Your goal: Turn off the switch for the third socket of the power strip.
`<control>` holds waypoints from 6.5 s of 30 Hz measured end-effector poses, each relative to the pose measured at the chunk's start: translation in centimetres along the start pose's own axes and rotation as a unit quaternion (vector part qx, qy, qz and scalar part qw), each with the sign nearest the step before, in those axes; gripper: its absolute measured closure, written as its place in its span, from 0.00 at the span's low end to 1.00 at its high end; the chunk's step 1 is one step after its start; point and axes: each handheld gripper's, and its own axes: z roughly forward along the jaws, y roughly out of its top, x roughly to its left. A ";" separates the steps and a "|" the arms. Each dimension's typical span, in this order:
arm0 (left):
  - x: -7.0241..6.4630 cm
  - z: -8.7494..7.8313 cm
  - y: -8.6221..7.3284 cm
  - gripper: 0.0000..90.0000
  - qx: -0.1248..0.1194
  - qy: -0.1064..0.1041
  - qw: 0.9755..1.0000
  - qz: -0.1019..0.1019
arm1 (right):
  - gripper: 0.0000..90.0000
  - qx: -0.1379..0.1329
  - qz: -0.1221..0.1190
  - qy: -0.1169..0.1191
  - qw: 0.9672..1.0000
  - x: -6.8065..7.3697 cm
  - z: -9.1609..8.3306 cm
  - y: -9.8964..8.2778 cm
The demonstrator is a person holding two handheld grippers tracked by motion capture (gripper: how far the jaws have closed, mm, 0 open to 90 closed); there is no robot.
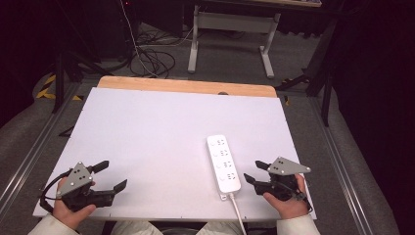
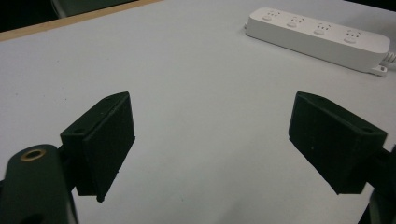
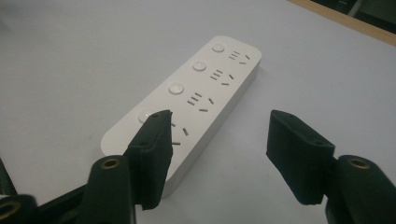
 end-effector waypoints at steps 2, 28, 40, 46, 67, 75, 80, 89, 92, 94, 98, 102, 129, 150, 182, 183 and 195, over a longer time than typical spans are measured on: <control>0.0 0.0 0.0 0.17 0.001 -0.001 1.000 -0.001 | 0.51 0.001 -0.008 -0.001 1.000 0.0 0.1 0.5; 0.0 0.0 -0.1 0.17 0.002 0.002 1.000 -0.002 | 0.98 0.018 -0.040 0.043 0.998 -0.9 2.9 5.4; 0.0 0.0 -0.1 0.17 0.002 0.002 1.000 -0.001 | 1.00 0.026 -0.042 0.070 0.996 -0.8 5.0 7.3; 0.0 0.0 -0.1 0.17 0.002 0.001 1.000 0.000 | 1.00 0.038 -0.044 0.074 0.996 -0.7 6.5 8.1; -0.1 0.1 -0.1 0.17 0.006 0.000 1.000 0.002 | 1.00 0.069 -0.035 0.075 0.994 -0.9 10.4 8.5; 0.0 0.1 -0.1 0.17 0.006 0.000 1.000 0.002 | 1.00 0.078 -0.032 0.074 0.994 -1.0 11.3 8.5; -0.1 0.1 -0.1 0.17 0.006 0.000 1.000 0.003 | 1.00 0.091 -0.035 0.073 0.993 -1.0 11.8 8.4; 0.0 0.2 -0.1 0.17 0.008 0.001 1.000 0.005 | 1.00 0.128 -0.043 0.066 0.989 -0.7 13.0 8.3; 0.0 0.2 -0.1 0.17 0.008 0.001 1.000 0.005 | 1.00 0.136 -0.044 0.067 0.987 -0.7 13.3 8.3; 0.0 0.2 -0.1 0.17 0.010 0.001 1.000 0.006 | 1.00 0.140 -0.042 0.067 0.987 -0.6 13.4 8.2; 0.0 0.2 -0.1 0.17 0.010 0.002 1.000 0.005 | 1.00 0.150 -0.042 0.069 0.985 -0.6 13.7 8.1; 0.0 0.2 -0.1 0.17 0.010 0.001 1.000 0.002 | 1.00 0.157 -0.042 0.068 0.984 -0.6 13.8 8.1; -0.1 0.2 -0.1 0.17 0.012 0.001 1.000 0.004 | 1.00 0.171 -0.049 0.061 0.982 -0.1 14.2 7.8; -0.2 0.2 -0.1 0.17 0.013 0.000 1.000 0.007 | 1.00 0.164 -0.049 0.049 0.984 0.2 14.1 7.6; 0.0 0.3 -0.1 0.17 0.013 0.001 1.000 0.004 | 1.00 0.076 -0.074 0.065 0.992 1.3 10.1 11.5; 0.0 0.3 -0.1 0.17 0.013 0.001 1.000 0.004 | 1.00 0.077 -0.075 0.065 0.992 1.3 10.1 11.5; 0.0 0.3 -0.1 0.17 0.016 0.001 1.000 0.005 | 0.85 0.064 -0.075 0.076 0.992 1.4 9.6 11.5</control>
